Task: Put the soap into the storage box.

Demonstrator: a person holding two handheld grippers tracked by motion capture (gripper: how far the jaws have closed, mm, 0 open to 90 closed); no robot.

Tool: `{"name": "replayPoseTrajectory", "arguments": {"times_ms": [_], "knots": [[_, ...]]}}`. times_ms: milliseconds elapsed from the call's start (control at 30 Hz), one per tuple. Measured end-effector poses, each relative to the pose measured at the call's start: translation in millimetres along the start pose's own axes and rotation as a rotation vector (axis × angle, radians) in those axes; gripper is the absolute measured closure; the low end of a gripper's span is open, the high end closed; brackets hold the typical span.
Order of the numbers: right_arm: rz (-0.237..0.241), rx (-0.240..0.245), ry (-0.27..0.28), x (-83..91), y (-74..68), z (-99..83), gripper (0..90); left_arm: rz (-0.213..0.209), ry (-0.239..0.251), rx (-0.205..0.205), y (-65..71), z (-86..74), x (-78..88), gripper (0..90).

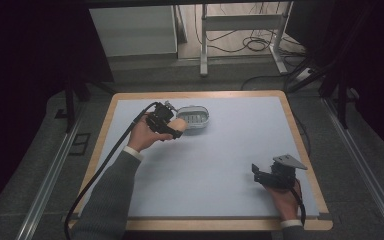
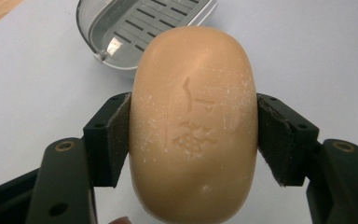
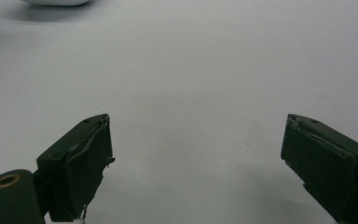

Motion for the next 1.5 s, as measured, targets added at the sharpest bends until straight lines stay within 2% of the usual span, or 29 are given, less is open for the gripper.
{"name": "replayPoseTrajectory", "arguments": {"times_ms": [100,533,633,733,1033,1233,1300,1333,1367,1400,1500], "knots": [[0.002,-0.003,-0.001,0.3,0.0,0.0,8.8,-0.022,0.000,0.004,-2.5,0.5,-3.2,32.5],[0.005,-0.007,0.001,0.6,0.2,0.0,8.8,-0.018,-0.014,-0.008,-8.5,19.9,-15.1,32.5],[0.005,-0.008,0.002,0.5,0.3,0.1,8.8,-0.025,-0.005,-0.001,-9.8,22.3,-17.0,32.6],[0.006,-0.008,0.001,0.5,0.2,0.0,8.8,-0.021,-0.015,-0.002,-11.5,22.9,-18.8,32.5],[0.005,-0.007,0.001,0.5,0.3,0.1,8.8,-0.020,0.001,-0.008,-16.5,34.4,-15.9,32.5],[0.005,-0.008,0.000,0.5,0.3,0.0,8.8,-0.009,-0.014,-0.027,-19.1,42.3,-22.2,32.5],[0.005,-0.006,0.000,0.5,0.2,0.0,8.8,-0.014,-0.010,-0.022,-20.1,43.6,-24.5,32.5],[0.005,-0.006,0.000,0.5,0.2,0.0,8.8,-0.011,-0.019,-0.028,-20.9,44.0,-26.0,32.5],[0.005,-0.006,-0.001,0.4,0.2,0.0,8.8,-0.001,-0.044,-0.055,-23.6,44.0,-27.0,32.5],[0.004,-0.006,0.000,0.4,0.2,0.0,8.9,0.001,-0.051,-0.059,-24.5,44.4,-27.6,32.5],[0.004,-0.004,-0.001,0.3,0.3,0.0,8.8,-0.003,-0.053,-0.047,-25.4,48.1,-33.1,32.5]]}}
Point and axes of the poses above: each handheld gripper's, and its own axes: x roughly backward along the jaws, z roughly out of its top, y roughly to its right, the point moved 5 cm from there along -x, roughly forward along the jaws, and after that the axes turned 10 degrees about -x, right-handed, at the moved point
